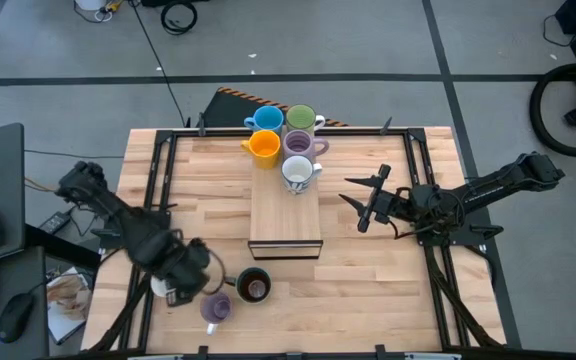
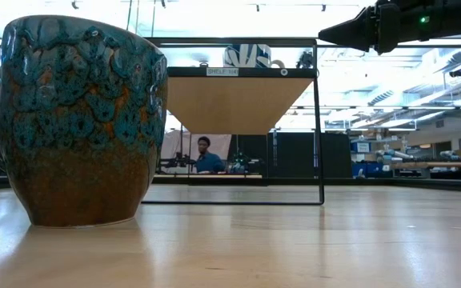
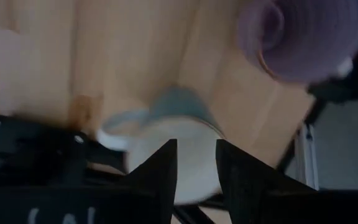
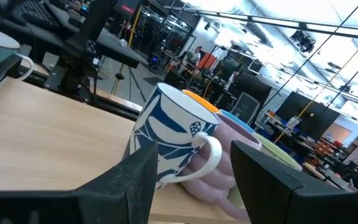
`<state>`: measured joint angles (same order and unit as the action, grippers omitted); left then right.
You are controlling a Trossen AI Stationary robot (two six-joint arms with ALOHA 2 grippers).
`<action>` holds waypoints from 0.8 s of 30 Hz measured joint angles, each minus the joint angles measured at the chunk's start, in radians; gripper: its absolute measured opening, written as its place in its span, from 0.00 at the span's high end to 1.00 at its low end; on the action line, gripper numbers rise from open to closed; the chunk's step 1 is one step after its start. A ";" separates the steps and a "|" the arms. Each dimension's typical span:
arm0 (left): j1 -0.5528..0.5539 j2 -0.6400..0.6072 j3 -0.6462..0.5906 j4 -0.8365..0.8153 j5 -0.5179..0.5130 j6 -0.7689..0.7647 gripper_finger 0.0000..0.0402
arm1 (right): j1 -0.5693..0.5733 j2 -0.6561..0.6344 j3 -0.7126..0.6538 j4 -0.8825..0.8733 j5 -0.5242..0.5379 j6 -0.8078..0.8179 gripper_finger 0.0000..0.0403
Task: Place coffee mugs
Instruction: Put the light blue mug on the shelf
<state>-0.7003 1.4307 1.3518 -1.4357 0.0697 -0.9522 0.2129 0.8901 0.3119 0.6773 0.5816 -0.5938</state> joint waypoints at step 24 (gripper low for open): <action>-0.270 0.168 -0.002 0.060 0.103 -0.075 0.71 | 0.000 0.000 0.000 0.003 -0.035 0.018 0.48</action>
<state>-0.9705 1.5990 1.3502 -1.3756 0.1726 -1.0269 0.2127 0.8898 0.3119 0.6804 0.5465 -0.5762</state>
